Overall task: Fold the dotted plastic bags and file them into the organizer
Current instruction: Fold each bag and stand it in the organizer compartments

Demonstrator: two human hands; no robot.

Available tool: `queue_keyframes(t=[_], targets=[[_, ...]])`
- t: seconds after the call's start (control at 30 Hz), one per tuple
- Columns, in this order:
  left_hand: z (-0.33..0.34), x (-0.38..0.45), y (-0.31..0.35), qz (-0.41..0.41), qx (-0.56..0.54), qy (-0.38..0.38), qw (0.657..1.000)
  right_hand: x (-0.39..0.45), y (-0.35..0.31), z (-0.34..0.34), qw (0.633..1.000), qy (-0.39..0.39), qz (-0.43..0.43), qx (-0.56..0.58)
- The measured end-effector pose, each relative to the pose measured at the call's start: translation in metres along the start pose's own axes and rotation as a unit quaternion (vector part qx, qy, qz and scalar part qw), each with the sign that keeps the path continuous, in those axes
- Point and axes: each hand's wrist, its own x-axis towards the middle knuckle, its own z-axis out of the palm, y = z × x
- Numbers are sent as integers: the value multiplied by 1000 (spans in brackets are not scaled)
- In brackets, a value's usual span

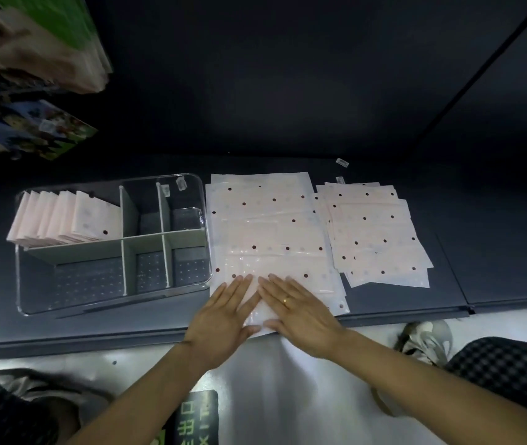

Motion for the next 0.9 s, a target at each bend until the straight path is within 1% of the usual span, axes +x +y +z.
queue_keyframes(t=[0.1, 0.27, 0.33, 0.37, 0.43, 0.5, 0.57, 0.63, 0.7, 0.9], targets=[[6, 1, -7, 11, -13, -43, 999, -27, 14, 5, 997, -42, 41, -47], [8, -6, -16, -3, -13, -55, 998, -60, 43, -5, 991, -78, 94, -59], [9, -8, -16, -11, -18, -52, 998, -63, 47, -6, 990, -65, 119, -31], [10, -9, -15, -14, -25, -50, 998, -60, 46, -8, 991, -39, 124, -25], [9, -9, -13, -21, -42, -46, 998, -49, 41, -13, 991, 52, 126, -12], [9, -9, -12, -23, -46, -46, 998, -32, 32, -16, 985, 112, 128, 32], [8, -9, -12, -27, -62, -45, 997, -16, 24, -15, 984, 116, 122, 65], [9, -8, -13, -30, -69, -45, 996, -5, 20, -13, 984, 92, 120, 89], [10, -8, -14, -32, -82, -45, 995, 1, 19, -9, 987, 81, 114, 84], [13, -6, -13, -43, -124, -34, 991, 6, 18, -4, 985, 94, 119, 80]])
